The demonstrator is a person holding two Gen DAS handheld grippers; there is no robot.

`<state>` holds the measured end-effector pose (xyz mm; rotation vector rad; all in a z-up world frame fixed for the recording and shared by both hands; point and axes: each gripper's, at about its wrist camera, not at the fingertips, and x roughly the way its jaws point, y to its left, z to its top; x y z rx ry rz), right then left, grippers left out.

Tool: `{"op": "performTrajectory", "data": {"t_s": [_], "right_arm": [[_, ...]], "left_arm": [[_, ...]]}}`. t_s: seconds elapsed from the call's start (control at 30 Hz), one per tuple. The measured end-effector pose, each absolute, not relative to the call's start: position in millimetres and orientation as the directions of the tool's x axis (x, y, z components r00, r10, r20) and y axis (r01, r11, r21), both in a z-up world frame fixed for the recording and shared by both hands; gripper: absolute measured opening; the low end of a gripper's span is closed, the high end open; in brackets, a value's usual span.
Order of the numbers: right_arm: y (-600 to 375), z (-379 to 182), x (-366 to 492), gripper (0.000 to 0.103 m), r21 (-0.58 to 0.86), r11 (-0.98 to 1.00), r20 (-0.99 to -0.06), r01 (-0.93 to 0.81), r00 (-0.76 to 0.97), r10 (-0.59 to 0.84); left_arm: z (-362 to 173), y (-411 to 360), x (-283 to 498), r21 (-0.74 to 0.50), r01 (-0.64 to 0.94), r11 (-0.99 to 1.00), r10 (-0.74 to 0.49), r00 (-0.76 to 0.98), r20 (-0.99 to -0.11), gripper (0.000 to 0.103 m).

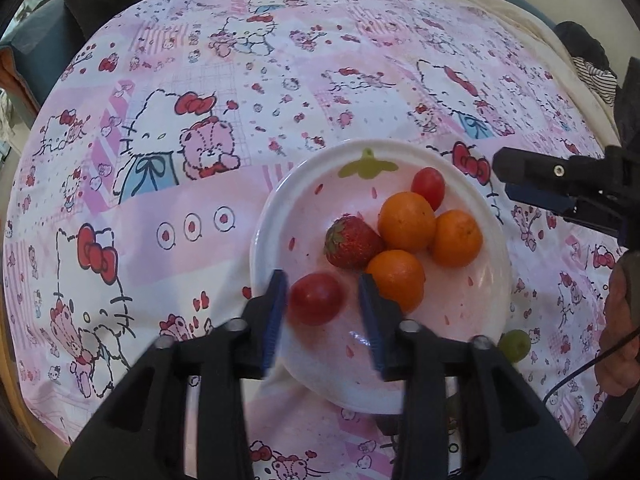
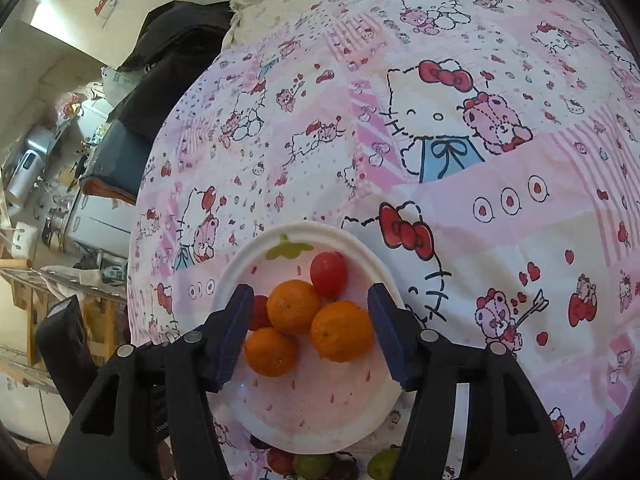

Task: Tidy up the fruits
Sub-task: 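Carry the large tomato and cherry tomato onto the white plate and open both tools, then withdraw both tools from the plate toward the remaining fruits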

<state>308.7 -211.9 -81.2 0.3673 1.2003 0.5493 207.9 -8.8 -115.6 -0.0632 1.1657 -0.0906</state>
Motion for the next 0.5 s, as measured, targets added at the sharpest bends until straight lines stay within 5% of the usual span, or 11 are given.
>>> {"op": "performTrajectory", "data": {"t_s": [0.07, 0.1, 0.5], "right_arm": [[-211, -80, 308, 0.063, 0.540, 0.815, -0.773, -0.211, 0.259, 0.579], [-211, -79, 308, 0.063, 0.537, 0.815, -0.774, -0.215, 0.259, 0.578], [-216, -48, 287, 0.064, 0.423, 0.865, -0.788, -0.271, 0.360, 0.499]], "left_arm": [[-110, -11, 206, -0.090, 0.045, 0.995, -0.101, 0.411, -0.906, 0.069], [-108, -12, 205, -0.085, 0.049, 0.995, -0.098, 0.422, -0.901, 0.071], [-82, -7, 193, -0.063, 0.027, 0.998, -0.068, 0.486, -0.871, 0.071]]}}
